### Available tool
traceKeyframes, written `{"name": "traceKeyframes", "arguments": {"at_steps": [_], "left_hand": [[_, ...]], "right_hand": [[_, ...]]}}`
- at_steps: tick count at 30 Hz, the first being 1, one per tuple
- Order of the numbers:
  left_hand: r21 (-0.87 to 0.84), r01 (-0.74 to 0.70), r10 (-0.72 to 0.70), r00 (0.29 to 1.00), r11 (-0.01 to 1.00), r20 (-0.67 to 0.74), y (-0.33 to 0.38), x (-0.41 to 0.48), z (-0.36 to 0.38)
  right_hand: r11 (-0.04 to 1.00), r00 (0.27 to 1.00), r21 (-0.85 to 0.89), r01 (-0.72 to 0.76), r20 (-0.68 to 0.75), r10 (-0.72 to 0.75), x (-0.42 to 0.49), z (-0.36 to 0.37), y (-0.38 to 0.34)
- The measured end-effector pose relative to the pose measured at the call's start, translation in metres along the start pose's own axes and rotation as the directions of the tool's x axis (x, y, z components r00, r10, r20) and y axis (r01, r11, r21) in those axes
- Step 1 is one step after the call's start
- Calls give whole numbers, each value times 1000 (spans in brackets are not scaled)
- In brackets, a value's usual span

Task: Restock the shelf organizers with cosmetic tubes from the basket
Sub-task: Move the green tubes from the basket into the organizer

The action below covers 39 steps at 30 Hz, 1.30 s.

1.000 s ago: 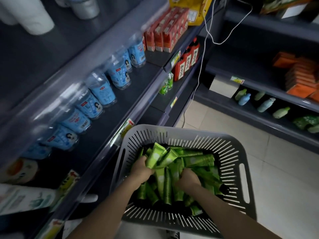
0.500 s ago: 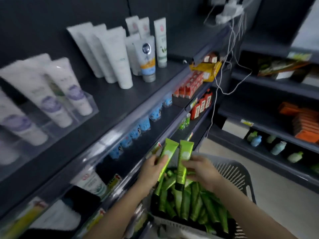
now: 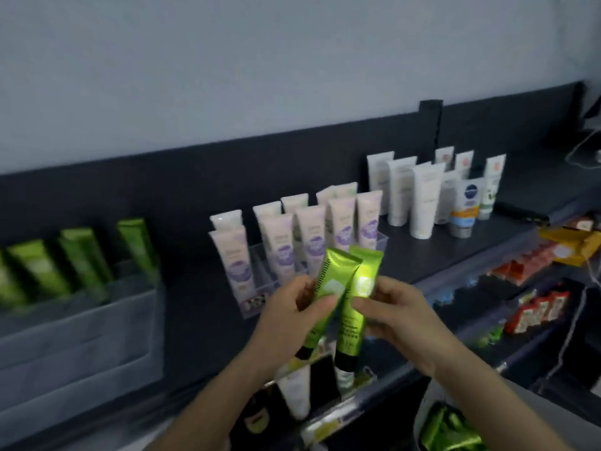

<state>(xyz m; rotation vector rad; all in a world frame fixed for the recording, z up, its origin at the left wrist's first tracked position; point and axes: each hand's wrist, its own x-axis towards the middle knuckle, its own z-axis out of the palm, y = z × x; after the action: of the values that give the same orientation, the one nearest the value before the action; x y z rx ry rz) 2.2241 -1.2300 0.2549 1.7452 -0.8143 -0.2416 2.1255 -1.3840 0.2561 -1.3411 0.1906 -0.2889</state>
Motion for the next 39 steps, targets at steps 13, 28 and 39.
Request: {"name": "traceKeyframes", "arguments": {"at_steps": [13, 28, 39], "left_hand": [[296, 87, 93, 836, 951, -541, 2, -103, -267], [418, 350, 105, 648, 838, -754, -69, -83, -432], [462, 425, 29, 710, 778, -703, -108, -79, -452]], "right_hand": [[947, 921, -210, 244, 355, -158, 55, 261, 7], [717, 882, -519, 465, 202, -426, 142, 450, 42], [423, 891, -799, 426, 291, -348, 163, 472, 73]]}}
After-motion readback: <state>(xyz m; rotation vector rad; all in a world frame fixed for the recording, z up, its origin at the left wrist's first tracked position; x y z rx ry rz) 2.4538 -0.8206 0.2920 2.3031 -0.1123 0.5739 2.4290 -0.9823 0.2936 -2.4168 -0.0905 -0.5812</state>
